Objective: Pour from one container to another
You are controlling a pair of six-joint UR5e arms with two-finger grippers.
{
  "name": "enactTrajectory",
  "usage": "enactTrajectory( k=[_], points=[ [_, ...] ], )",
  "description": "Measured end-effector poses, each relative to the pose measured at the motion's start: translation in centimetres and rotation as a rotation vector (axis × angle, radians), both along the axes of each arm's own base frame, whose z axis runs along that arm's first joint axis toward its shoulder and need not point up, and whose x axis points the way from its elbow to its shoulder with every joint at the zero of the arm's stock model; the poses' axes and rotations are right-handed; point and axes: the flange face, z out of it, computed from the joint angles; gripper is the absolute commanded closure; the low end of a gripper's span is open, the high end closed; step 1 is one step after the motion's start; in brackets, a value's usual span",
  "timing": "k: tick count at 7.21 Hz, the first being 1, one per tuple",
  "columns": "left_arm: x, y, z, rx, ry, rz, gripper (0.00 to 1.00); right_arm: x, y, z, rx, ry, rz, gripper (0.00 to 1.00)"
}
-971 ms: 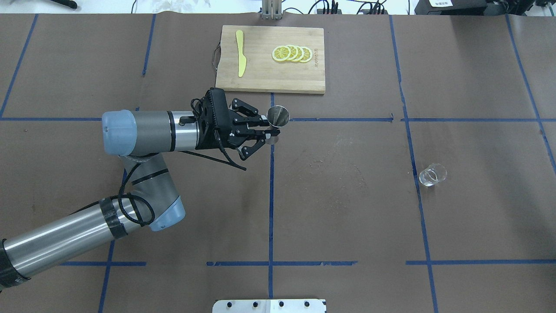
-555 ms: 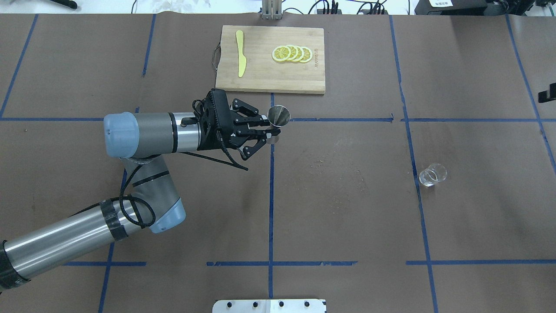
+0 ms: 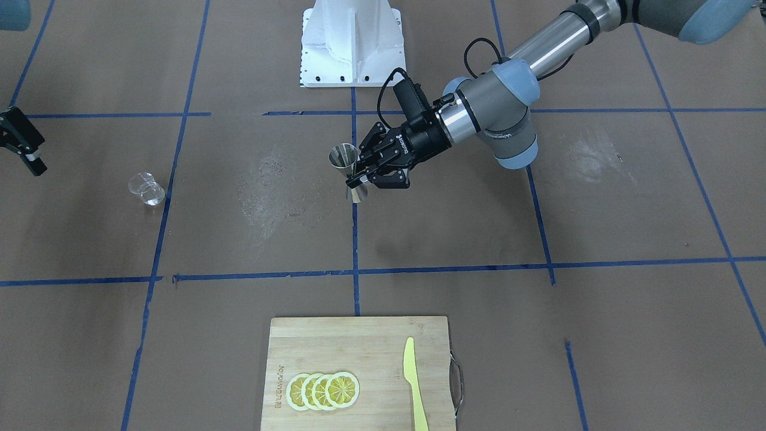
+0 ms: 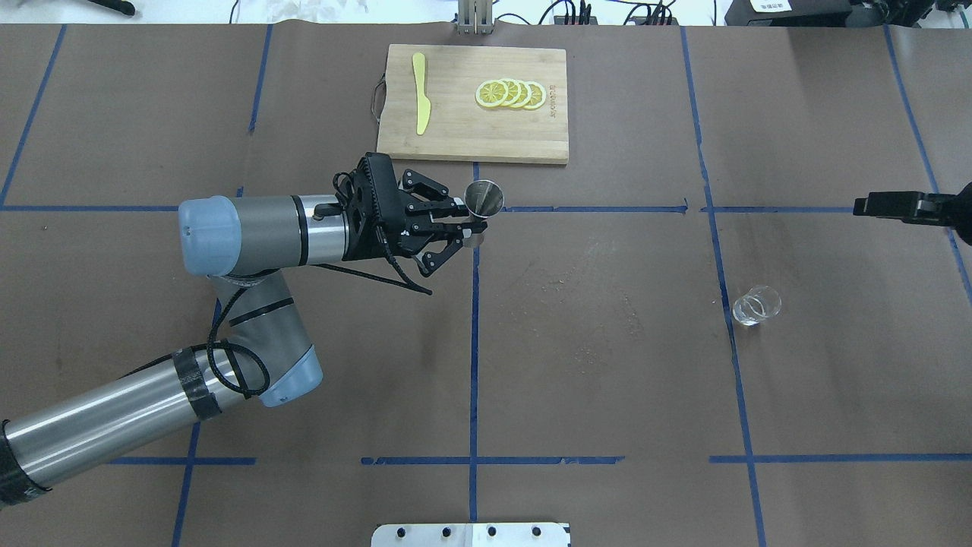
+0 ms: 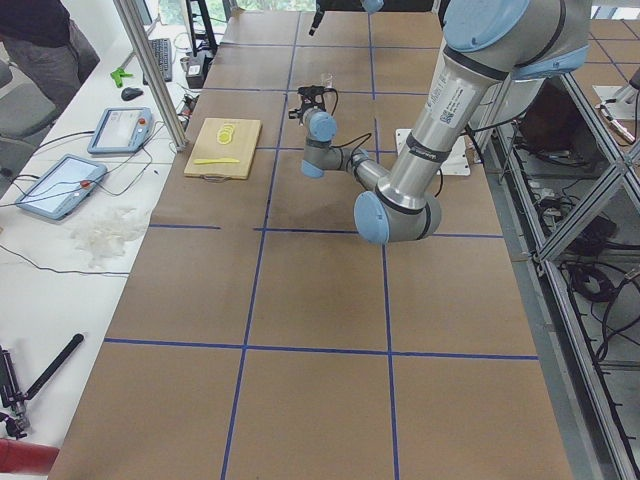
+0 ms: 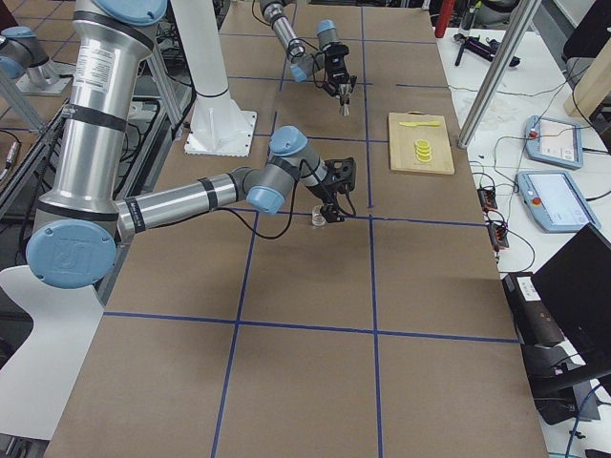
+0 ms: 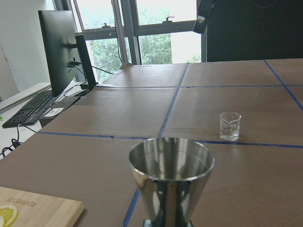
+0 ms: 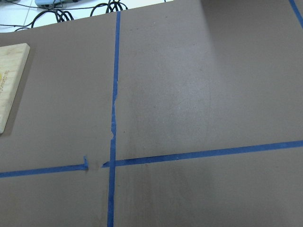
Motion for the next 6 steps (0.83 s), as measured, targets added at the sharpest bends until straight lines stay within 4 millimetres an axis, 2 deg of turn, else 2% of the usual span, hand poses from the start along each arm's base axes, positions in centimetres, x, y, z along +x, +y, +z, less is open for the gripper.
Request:
enactTrajectory(
  k=[3,5,6],
  points=[
    [-0.3,0.1,0.9,-0.009,-0.002,-0.016,1.0,-9.1,4.3,-0.1,0.099,0.069,0.139,0.0],
    [-0.3,0.2,1.0,-0.01,-0.002,-0.017,1.0,-13.4,7.7,0.1,0.184,0.096,0.225,0.0],
    [-0.3,0.1,1.0,-0.01,-0.003,-0.018,1.0,-15.0,9.0,1.0,0.226,0.119,0.268,0.0]
  ],
)
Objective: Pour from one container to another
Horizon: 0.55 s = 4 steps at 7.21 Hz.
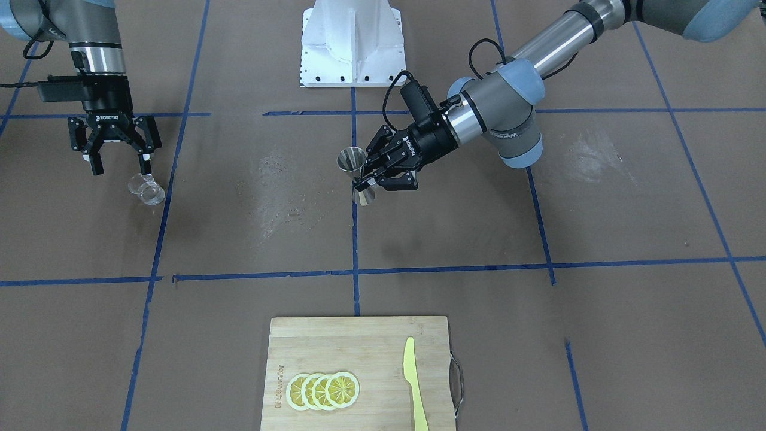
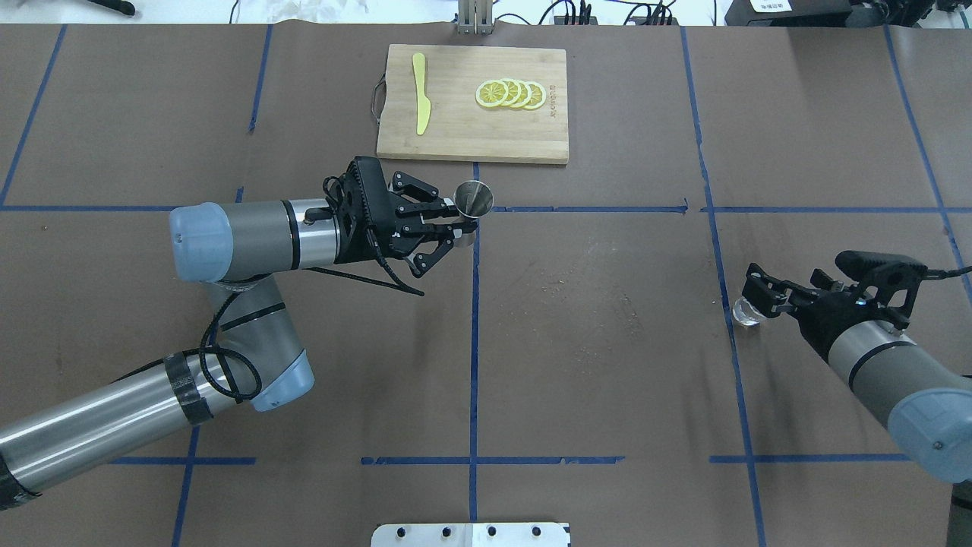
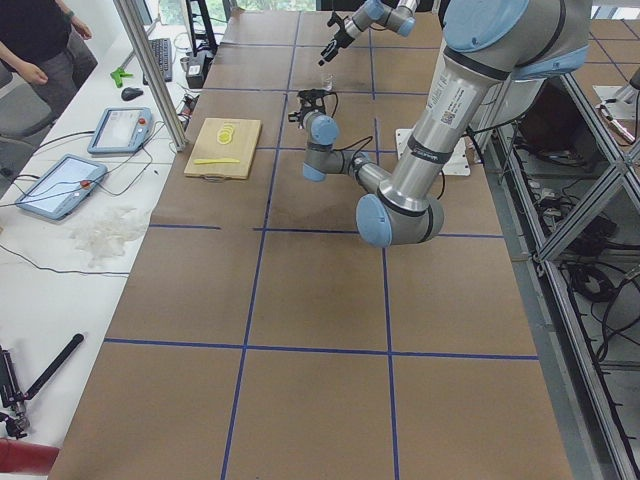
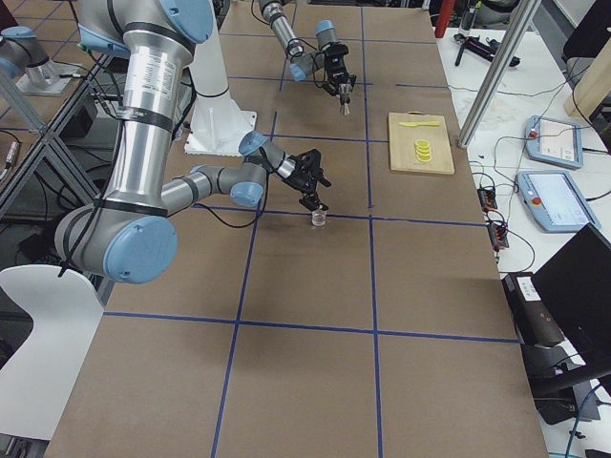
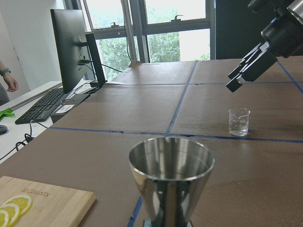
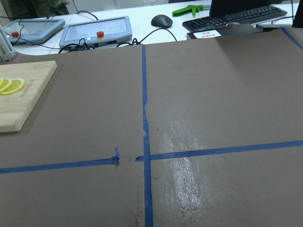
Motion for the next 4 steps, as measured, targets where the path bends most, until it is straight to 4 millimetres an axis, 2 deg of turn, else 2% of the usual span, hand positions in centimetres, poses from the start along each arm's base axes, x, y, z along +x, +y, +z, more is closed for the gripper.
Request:
enactTrajectory(
  k=[2,4],
  points=[
    [0.0,0.0,0.0,0.0,0.0,-0.001,1.0,-2.2,2.0,1.9,0.082,0.047,0.069,0.0],
    [0.0,0.0,0.1,-0.001,-0.001,-0.001,1.0,-3.5,3.3,3.3,0.142,0.067,0.124,0.0]
  ],
)
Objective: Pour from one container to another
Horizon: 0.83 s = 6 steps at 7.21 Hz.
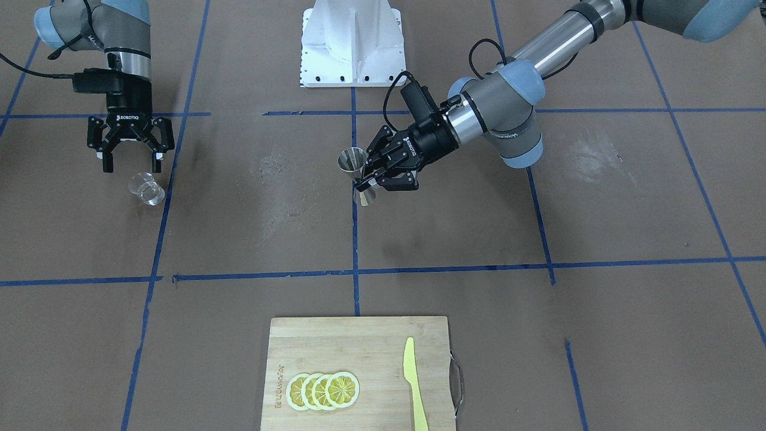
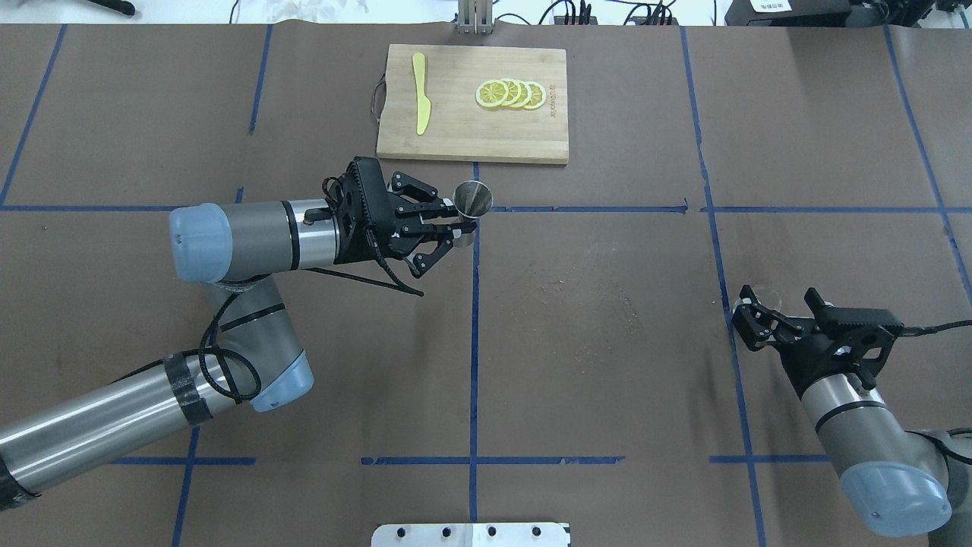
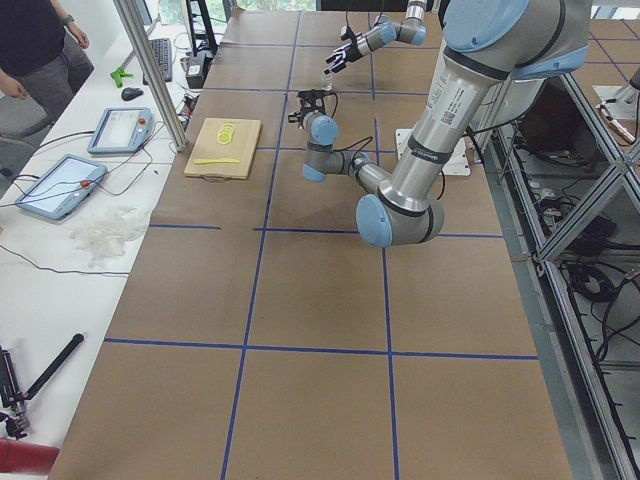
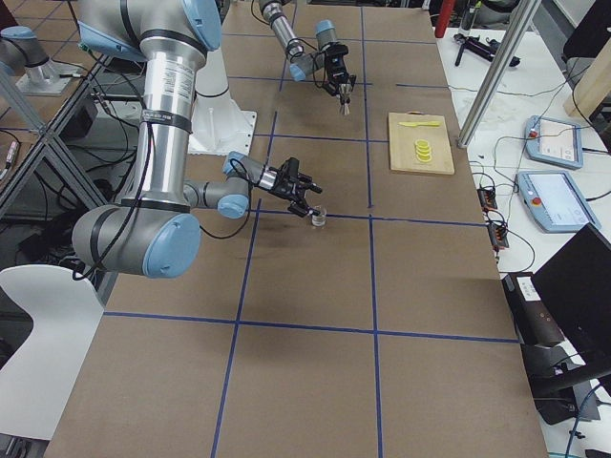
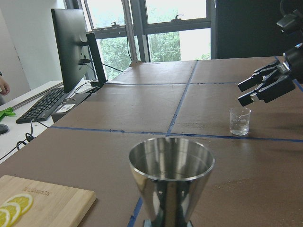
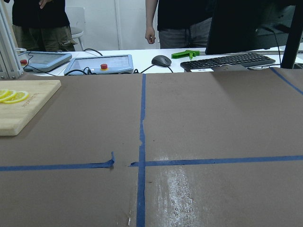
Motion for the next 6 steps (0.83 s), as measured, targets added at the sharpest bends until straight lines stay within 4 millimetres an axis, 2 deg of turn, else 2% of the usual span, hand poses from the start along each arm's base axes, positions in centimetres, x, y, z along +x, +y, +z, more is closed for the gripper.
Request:
enactTrajectory(
  k=[1,4,6],
  points=[
    [0.0,0.0,0.0,0.0,0.0,0.0,1.0,-0.7,0.3,0.7,0.024,0.009,0.022,0.0],
    [0.0,0.1,0.4,-0.002,-0.003,0.0,1.0,-4.7,-0.2,2.6,0.072,0.039,0.075,0.0],
    [-0.1,0.1,0.5,-0.004,-0.003,-0.004,1.0,-5.1,-0.3,3.4,0.079,0.056,0.083,0.0]
  ],
)
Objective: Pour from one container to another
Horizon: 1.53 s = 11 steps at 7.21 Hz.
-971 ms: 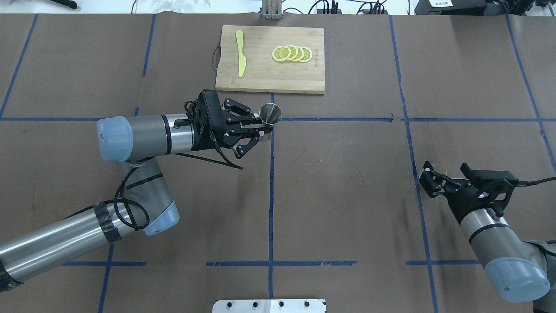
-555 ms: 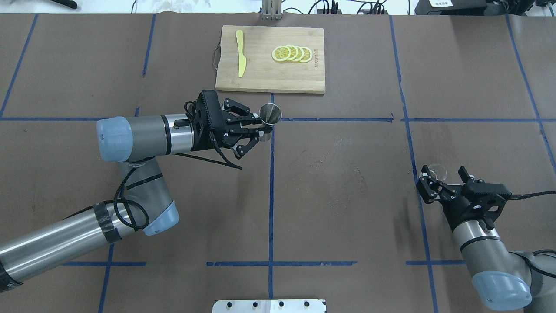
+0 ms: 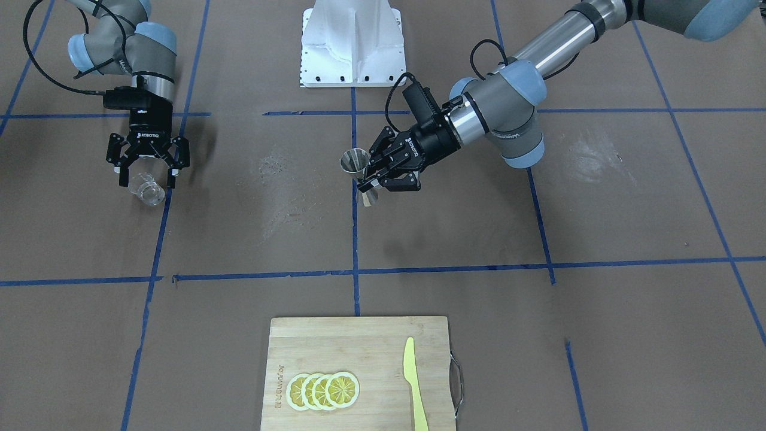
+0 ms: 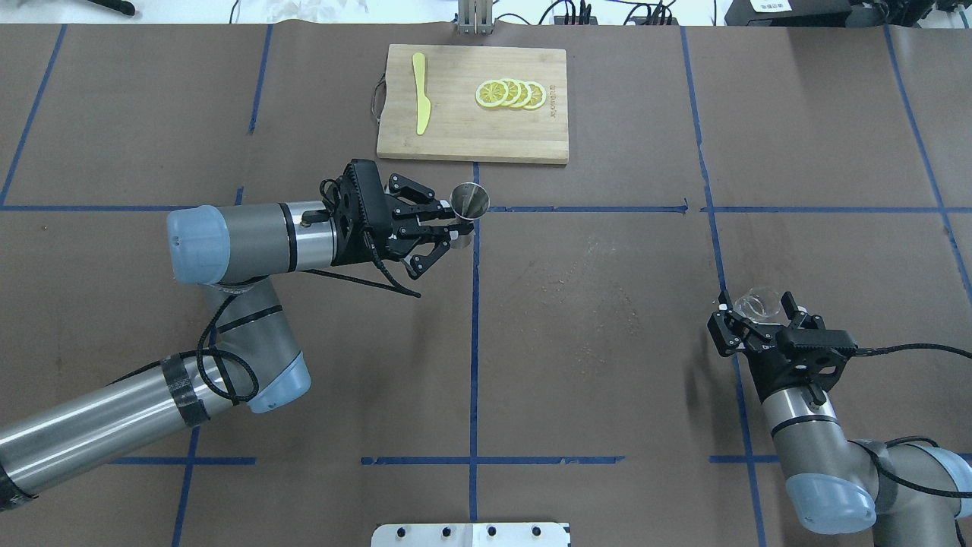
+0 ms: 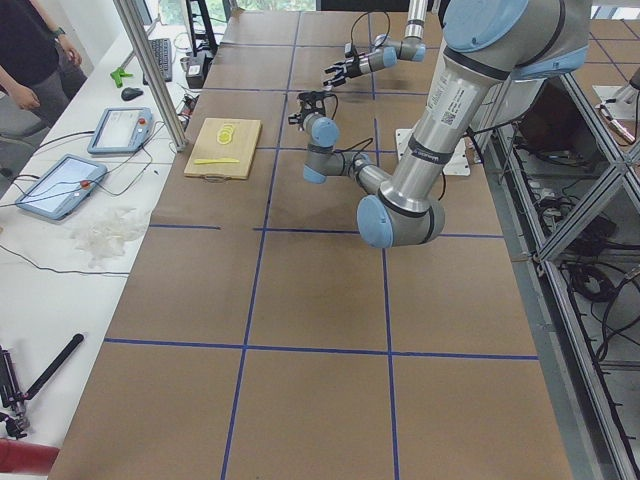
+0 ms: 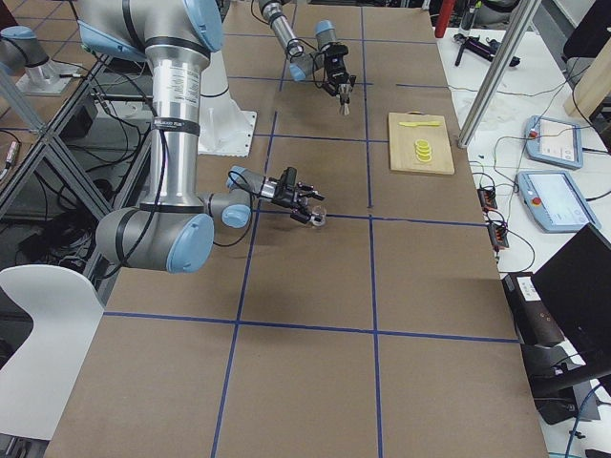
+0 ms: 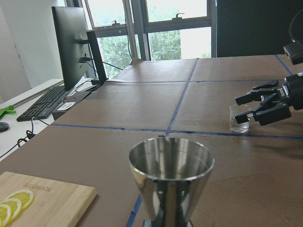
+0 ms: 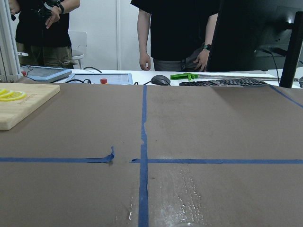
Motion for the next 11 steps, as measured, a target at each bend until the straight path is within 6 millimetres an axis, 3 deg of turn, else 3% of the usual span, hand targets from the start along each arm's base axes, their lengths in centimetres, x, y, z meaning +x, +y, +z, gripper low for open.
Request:
enactTrajectory(
  k=[3,6,11],
  points=[
    [0.0,0.0,0.1,-0.003,0.001,-0.008,1.0,-0.1,0.0,0.8,0.002,0.017,0.003,0.02],
    [0.0,0.0,0.1,-0.003,0.001,-0.009,1.0,-0.3,0.0,2.8,-0.001,0.057,0.005,0.24],
    [-0.3,0.0,-0.2,0.001,0.007,-0.01,1.0,-0.6,0.1,3.8,-0.009,0.051,0.008,0.26]
  ],
)
